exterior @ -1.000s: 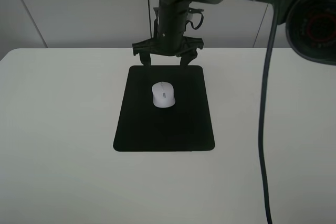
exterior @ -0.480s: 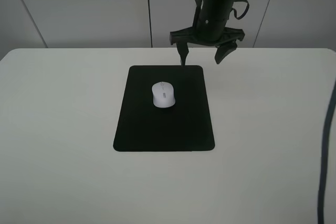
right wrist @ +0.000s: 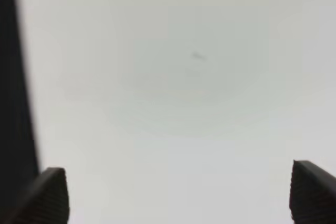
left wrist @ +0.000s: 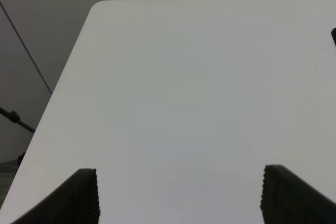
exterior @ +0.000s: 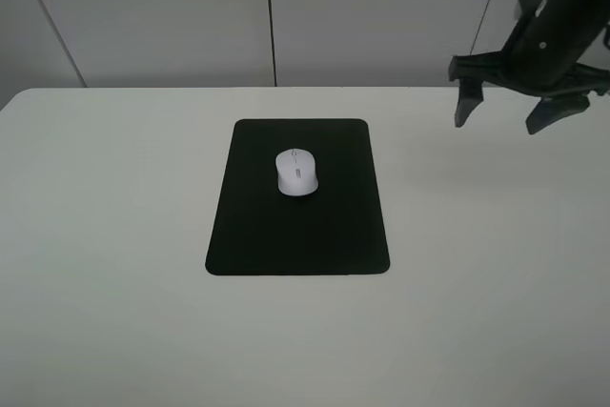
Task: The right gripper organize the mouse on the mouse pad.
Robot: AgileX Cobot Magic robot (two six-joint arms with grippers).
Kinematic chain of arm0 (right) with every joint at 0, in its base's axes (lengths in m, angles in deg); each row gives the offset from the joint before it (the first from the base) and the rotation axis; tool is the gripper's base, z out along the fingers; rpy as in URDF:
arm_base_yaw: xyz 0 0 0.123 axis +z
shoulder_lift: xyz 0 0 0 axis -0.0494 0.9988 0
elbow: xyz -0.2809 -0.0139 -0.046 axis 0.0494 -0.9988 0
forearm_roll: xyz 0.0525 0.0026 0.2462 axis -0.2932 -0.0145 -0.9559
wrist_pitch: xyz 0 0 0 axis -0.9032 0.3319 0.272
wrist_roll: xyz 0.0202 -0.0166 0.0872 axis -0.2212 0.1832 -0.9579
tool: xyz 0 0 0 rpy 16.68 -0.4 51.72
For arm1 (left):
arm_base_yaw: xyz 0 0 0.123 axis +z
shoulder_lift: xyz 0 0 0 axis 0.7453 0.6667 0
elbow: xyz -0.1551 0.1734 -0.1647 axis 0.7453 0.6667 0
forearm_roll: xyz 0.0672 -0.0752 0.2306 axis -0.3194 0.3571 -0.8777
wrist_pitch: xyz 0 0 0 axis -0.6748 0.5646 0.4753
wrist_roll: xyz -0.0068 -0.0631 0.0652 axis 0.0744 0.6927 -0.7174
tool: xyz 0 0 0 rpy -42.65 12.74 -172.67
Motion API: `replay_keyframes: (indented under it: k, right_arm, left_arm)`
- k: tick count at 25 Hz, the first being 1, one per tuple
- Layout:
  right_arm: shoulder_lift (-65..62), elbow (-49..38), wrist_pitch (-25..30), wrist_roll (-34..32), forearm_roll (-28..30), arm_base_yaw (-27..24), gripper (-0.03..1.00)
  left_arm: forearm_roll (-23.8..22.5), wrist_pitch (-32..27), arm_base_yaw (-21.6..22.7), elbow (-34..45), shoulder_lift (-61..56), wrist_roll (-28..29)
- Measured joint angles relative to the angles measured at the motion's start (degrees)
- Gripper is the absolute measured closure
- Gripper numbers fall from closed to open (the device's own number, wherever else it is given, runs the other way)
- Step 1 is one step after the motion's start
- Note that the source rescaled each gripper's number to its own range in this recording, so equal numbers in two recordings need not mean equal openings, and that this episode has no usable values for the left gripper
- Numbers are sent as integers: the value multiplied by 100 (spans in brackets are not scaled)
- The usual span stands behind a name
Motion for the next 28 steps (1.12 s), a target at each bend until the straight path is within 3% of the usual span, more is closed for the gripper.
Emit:
replay_keyframes:
  k: [6, 12, 19, 28]
  right_arm:
    - [-1401, -899, -103, 19, 222, -596, -2]
    - [-2940, -1492, -197, 19, 415, -655, -2]
    - [-4627, -2147, -114, 165, 486, -269, -2]
    - [-6966, -2817, 433, 234, 486, 329, -2]
  left_arm:
    - [0, 0, 0, 0, 0, 0]
    - [0, 0, 0, 0, 0, 0]
    - [0, 0, 0, 0, 0, 0]
    - [0, 0, 0, 0, 0, 0]
